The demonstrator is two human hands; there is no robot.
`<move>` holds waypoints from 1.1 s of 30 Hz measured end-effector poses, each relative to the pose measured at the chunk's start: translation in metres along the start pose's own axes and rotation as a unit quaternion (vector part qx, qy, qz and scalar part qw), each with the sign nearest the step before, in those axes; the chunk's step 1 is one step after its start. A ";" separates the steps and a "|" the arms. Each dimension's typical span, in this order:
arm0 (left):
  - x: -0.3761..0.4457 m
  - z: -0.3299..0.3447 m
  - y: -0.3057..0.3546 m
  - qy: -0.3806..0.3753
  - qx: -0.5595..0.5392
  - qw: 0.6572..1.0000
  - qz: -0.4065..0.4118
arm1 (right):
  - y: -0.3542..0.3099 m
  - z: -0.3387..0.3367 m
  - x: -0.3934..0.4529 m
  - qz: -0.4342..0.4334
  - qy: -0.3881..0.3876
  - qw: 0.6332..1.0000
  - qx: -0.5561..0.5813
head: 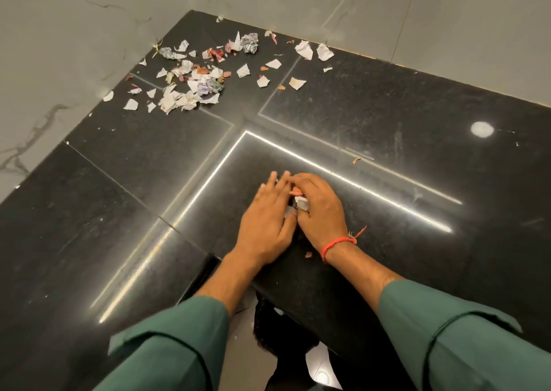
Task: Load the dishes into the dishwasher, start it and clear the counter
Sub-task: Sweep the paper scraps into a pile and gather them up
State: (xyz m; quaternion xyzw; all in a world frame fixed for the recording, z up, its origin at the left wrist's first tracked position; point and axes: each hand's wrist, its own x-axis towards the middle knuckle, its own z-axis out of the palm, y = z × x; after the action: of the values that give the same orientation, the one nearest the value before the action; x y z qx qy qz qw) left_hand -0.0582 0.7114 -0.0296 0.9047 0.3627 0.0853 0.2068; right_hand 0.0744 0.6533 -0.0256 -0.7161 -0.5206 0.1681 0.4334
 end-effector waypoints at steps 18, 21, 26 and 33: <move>-0.071 0.012 0.028 0.066 0.001 0.984 -0.164 | 0.005 -0.022 -0.026 -0.017 -0.013 1.000 0.018; -0.064 0.028 0.059 0.061 -0.019 0.991 -0.121 | 0.005 -0.024 -0.033 -0.004 -0.018 0.999 0.035; -0.062 0.017 0.059 0.107 -0.203 0.964 -0.137 | 0.000 -0.028 -0.038 0.049 0.015 0.996 0.078; -0.072 0.000 0.042 -0.005 -0.116 0.989 -0.093 | 0.017 -0.056 -0.027 0.270 0.021 0.853 0.445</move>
State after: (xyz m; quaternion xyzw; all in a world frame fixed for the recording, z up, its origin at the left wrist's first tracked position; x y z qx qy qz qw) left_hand -0.0842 0.6340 -0.0112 0.8374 0.4314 0.1024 0.3196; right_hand 0.1126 0.6026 -0.0132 -0.5623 -0.1665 0.4775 0.6543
